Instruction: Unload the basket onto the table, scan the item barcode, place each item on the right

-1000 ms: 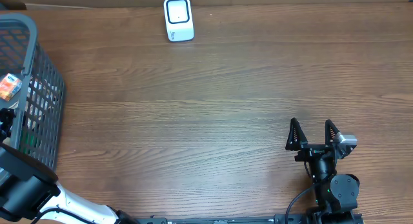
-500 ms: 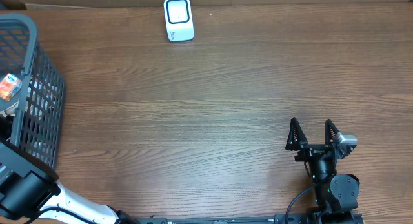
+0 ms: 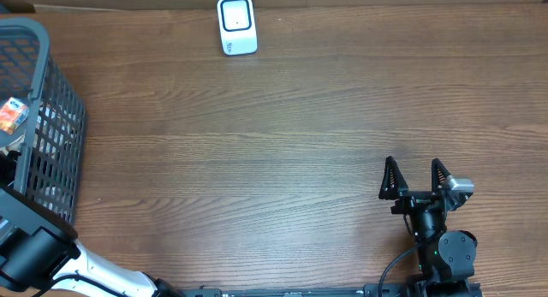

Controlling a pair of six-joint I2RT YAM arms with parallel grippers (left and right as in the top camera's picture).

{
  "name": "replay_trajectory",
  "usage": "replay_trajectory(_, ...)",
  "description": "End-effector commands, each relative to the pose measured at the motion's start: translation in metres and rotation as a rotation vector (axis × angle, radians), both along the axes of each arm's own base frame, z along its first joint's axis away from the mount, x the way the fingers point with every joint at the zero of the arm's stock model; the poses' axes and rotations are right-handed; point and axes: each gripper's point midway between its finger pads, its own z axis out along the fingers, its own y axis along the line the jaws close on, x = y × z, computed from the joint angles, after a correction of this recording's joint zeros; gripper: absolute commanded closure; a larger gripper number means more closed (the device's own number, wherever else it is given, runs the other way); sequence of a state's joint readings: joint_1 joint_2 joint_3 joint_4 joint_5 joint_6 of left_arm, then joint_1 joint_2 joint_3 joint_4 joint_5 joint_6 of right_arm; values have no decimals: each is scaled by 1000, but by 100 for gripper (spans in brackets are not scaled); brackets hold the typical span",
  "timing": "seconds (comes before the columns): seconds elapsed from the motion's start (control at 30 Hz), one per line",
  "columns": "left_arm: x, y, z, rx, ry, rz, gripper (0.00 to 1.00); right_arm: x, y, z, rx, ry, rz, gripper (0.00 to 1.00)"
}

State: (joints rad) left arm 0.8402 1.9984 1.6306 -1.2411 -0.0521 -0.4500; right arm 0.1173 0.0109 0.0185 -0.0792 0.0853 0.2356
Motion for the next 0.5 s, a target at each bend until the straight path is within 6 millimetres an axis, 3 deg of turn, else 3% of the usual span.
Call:
replay_trajectory(0.0,10,-1,5,-26,-45,-25,13,0,-2,-2,-1,-2,-9,0)
replay_trajectory(0.2,14,-3,11,-38,-68,-68,21,0,-2,-2,-1,-2,-9,0)
replay_trajectory(0.47,15,-6,10,-51,-67,-151,23,0,-2,-2,-1,-2,-9,0)
